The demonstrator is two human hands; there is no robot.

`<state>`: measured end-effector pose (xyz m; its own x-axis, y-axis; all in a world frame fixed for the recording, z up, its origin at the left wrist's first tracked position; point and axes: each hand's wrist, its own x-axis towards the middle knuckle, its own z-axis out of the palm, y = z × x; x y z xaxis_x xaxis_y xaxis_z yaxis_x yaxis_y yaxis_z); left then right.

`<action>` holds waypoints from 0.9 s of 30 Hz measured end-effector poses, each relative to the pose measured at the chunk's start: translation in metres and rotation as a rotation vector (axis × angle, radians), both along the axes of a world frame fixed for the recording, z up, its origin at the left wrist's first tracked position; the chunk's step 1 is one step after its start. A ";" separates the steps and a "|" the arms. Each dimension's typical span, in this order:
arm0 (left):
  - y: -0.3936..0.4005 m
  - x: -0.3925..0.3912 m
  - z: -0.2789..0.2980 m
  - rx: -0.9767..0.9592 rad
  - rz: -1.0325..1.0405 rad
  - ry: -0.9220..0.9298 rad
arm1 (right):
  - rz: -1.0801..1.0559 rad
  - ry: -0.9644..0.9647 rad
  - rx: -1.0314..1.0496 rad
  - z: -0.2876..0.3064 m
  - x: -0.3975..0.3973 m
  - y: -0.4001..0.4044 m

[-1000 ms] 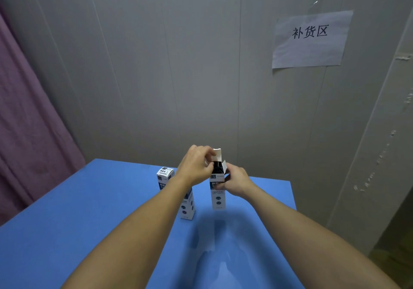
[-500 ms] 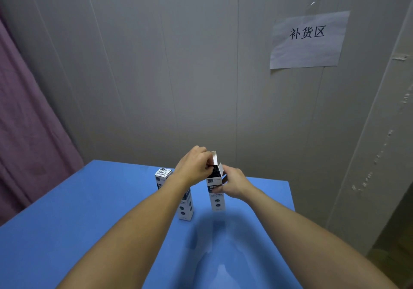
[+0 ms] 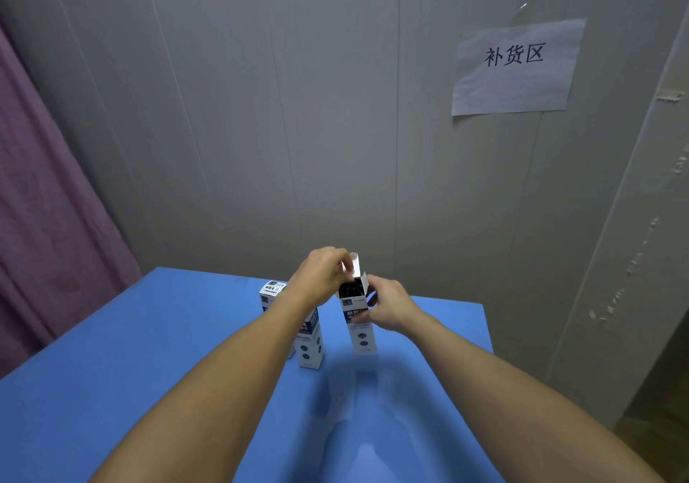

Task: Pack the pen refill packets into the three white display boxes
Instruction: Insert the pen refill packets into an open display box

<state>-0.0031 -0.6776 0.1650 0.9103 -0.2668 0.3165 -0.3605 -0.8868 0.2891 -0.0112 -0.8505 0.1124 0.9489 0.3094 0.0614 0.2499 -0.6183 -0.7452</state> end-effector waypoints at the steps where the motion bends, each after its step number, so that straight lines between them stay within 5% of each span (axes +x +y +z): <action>1: 0.000 0.000 0.000 0.002 -0.002 -0.002 | -0.003 0.003 0.000 0.000 0.000 0.000; 4: 0.000 -0.002 -0.004 -0.073 0.012 -0.020 | -0.015 0.026 0.021 -0.001 0.001 0.003; 10: 0.002 -0.009 -0.008 -0.663 0.181 0.111 | -0.118 0.032 0.113 0.000 0.008 -0.004; 15: 0.011 -0.013 -0.018 -0.708 -0.001 0.493 | -0.143 0.055 0.204 0.011 0.012 -0.010; 27: -0.014 -0.017 -0.014 -0.666 -0.133 0.264 | -0.031 0.257 0.636 0.027 0.015 -0.025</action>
<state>-0.0198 -0.6921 0.1505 0.9520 -0.2076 0.2251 -0.2968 -0.4456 0.8446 0.0039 -0.8759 0.1395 0.9655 0.2604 -0.0062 0.0058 -0.0451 -0.9990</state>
